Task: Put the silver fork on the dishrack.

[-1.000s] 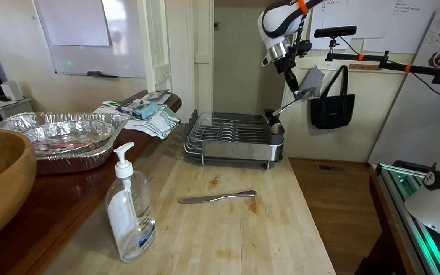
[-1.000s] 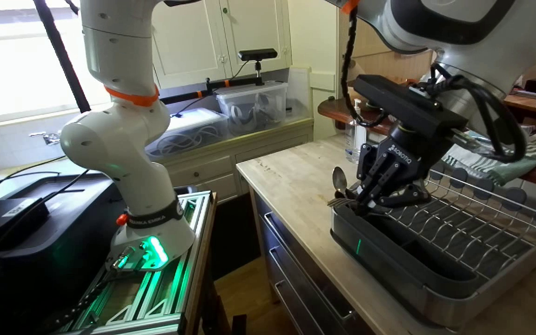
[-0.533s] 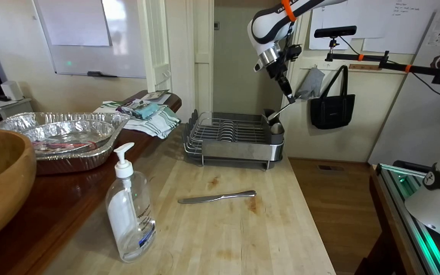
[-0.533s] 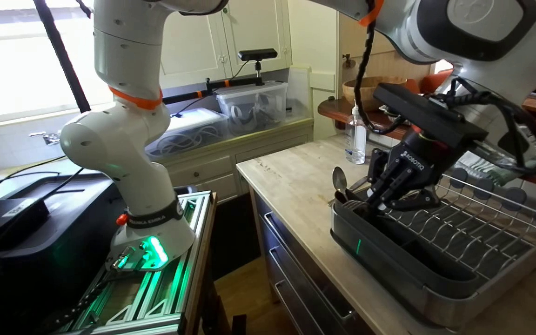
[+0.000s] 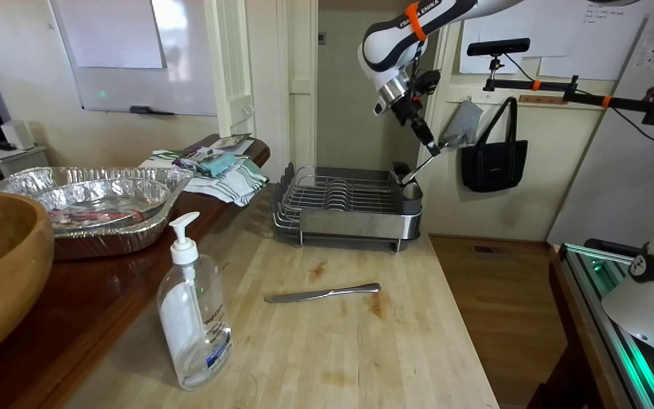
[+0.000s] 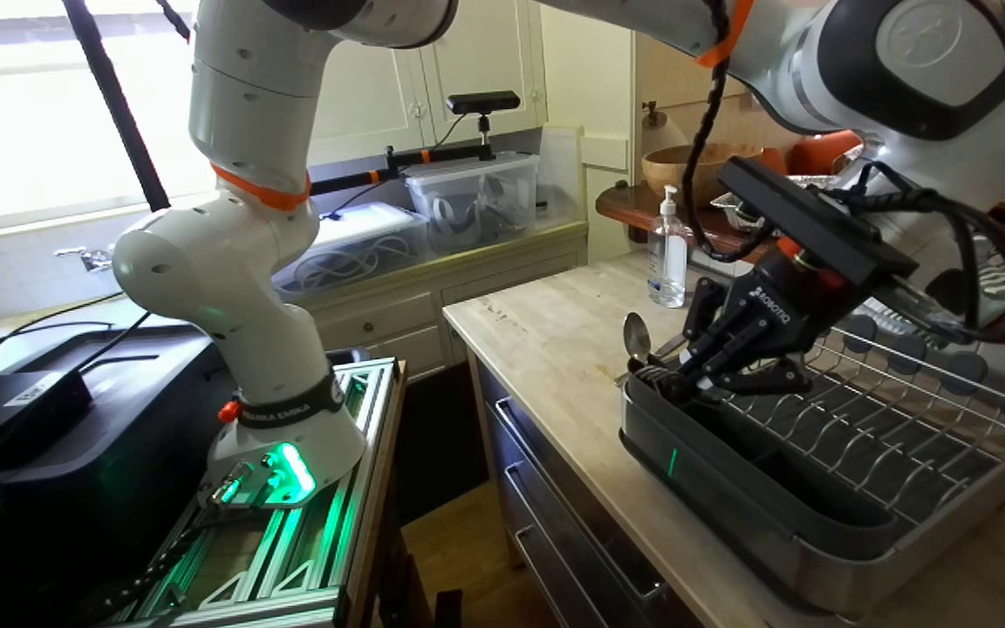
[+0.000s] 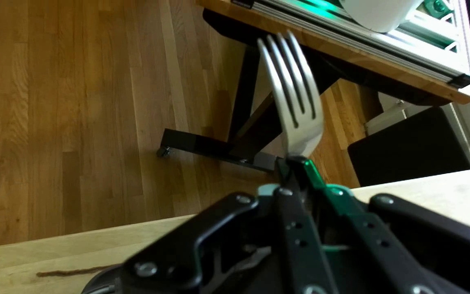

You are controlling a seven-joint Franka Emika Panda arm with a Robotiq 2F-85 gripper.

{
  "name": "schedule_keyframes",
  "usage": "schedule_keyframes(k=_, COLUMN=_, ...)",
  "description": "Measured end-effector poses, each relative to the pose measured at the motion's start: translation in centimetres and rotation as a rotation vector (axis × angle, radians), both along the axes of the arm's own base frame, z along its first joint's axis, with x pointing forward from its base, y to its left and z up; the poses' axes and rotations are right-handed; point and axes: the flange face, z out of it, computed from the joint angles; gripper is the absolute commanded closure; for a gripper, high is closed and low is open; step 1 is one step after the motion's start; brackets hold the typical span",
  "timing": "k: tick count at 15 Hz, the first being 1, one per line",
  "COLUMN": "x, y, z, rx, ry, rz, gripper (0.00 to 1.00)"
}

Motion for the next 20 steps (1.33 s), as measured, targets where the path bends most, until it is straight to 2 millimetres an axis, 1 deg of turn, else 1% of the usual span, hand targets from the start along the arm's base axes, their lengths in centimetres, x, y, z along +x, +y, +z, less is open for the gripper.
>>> schedule_keyframes(k=5, x=0.3, y=-0.1, z=-0.8, rx=-0.018, ry=0.050, rz=-0.033, gripper=0.98)
schedule_keyframes(k=11, x=0.9, y=-0.4, z=-0.9, rx=-0.067, ry=0.054, rz=-0.074, gripper=0.98)
schedule_keyframes(k=20, x=2.7, y=0.5, z=-2.7, rx=-0.108, ry=0.069, rz=-0.099, gripper=0.98)
